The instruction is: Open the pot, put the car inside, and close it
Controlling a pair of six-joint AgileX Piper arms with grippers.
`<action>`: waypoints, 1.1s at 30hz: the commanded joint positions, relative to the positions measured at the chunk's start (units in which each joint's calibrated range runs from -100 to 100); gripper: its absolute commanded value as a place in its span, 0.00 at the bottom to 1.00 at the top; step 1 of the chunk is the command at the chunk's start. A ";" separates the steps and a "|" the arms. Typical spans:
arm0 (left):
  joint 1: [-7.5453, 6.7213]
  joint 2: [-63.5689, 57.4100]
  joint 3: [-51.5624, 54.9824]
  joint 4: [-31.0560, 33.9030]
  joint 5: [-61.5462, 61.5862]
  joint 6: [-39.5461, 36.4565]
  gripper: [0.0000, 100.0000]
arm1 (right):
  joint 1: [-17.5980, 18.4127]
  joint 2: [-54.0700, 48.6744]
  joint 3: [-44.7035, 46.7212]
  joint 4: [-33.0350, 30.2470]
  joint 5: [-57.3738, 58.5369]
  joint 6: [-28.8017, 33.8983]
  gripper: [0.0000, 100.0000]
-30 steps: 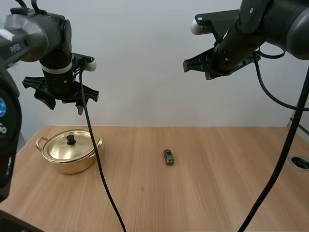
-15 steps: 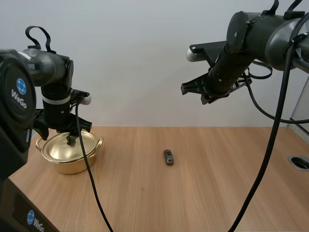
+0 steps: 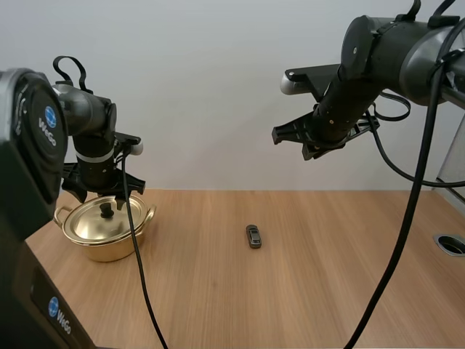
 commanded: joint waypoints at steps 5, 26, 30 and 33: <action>0.04 2.69 0.05 -0.24 -1.76 -0.05 1.00 | -0.03 -0.01 0.04 0.00 0.57 0.01 0.20; 0.04 5.01 0.05 -0.73 -2.81 -5.64 0.03 | -0.03 -0.01 0.04 0.00 1.13 0.01 0.20; 0.04 5.01 0.05 -0.63 -2.56 -7.81 0.00 | -0.03 -0.01 0.04 0.00 2.35 0.01 0.20; 0.04 5.01 0.05 -0.63 -2.78 -7.81 0.00 | -0.03 -0.01 0.04 0.00 2.47 0.01 0.20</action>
